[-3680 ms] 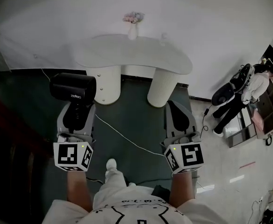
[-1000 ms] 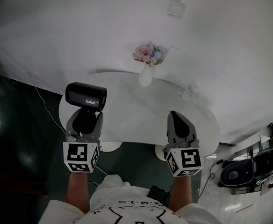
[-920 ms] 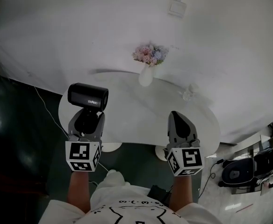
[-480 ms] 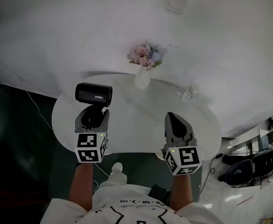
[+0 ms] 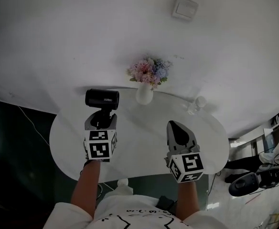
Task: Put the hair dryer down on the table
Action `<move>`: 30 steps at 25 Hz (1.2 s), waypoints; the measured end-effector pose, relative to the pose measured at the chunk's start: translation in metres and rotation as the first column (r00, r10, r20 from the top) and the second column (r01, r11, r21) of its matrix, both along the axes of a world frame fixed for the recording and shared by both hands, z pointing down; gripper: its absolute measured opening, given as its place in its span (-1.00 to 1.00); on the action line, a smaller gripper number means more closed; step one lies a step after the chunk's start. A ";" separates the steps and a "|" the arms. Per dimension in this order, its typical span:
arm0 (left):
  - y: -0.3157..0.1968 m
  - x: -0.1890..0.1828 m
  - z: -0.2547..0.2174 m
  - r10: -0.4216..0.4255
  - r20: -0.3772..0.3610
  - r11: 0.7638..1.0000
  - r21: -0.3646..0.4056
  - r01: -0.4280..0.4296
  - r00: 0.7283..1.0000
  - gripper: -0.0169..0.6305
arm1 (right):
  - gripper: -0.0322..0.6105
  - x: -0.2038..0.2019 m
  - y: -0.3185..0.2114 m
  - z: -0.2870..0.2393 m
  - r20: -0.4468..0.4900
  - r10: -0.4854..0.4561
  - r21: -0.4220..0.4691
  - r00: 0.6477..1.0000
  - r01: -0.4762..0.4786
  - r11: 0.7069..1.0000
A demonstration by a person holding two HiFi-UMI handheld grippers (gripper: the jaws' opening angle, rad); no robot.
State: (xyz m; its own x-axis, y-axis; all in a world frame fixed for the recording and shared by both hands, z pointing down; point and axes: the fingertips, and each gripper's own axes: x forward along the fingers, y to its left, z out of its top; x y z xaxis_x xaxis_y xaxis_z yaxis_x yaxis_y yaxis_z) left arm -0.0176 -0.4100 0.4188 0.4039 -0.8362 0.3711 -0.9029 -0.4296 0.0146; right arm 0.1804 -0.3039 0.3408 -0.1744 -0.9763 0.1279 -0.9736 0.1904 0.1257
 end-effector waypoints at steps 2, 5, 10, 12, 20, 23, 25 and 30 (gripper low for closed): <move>-0.020 0.005 0.012 0.014 0.015 0.999 -0.034 -0.013 1.000 -0.18 | -0.91 -0.002 -0.013 0.006 -0.003 0.008 -0.018 1.000 -0.008 1.000; -0.043 0.012 0.031 0.023 0.017 0.996 -0.091 -0.022 1.000 -0.18 | -0.91 -0.006 -0.030 0.017 -0.007 0.018 -0.044 1.000 -0.018 0.999; -0.072 0.022 0.061 0.039 0.034 0.988 -0.152 -0.033 0.999 -0.18 | -0.91 -0.012 -0.052 0.035 0.004 0.018 -0.088 1.000 -0.018 0.996; -0.080 0.026 0.070 0.046 0.044 0.985 -0.170 -0.038 0.998 -0.18 | -0.91 -0.013 -0.057 0.040 -0.003 0.018 -0.107 1.000 -0.018 0.994; -0.114 0.044 0.111 0.014 0.061 0.969 -0.246 0.001 0.998 -0.18 | -0.91 -0.009 -0.081 0.066 0.002 0.021 -0.166 1.000 -0.021 0.986; -0.124 0.051 0.127 0.014 0.068 0.961 -0.277 0.005 0.998 -0.18 | -0.91 -0.007 -0.089 0.077 -0.014 0.012 -0.195 1.000 -0.014 0.981; -0.132 0.057 0.136 0.017 0.072 0.956 -0.293 0.005 0.997 -0.18 | -0.91 -0.002 -0.096 0.083 -0.020 0.006 -0.210 1.000 -0.011 0.978; -0.155 0.068 0.156 0.020 0.094 0.946 -0.323 0.012 0.995 -0.18 | -0.91 0.009 -0.114 0.094 -0.020 -0.006 -0.243 1.000 0.001 0.970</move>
State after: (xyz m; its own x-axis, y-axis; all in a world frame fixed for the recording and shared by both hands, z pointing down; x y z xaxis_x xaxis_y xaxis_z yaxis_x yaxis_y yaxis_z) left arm 0.0508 -0.5652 0.5749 0.3570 -0.6634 0.6577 -0.9051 -0.4199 0.0677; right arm 0.1892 -0.4177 0.4347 -0.1725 -0.9148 0.3651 -0.9707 0.2208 0.0946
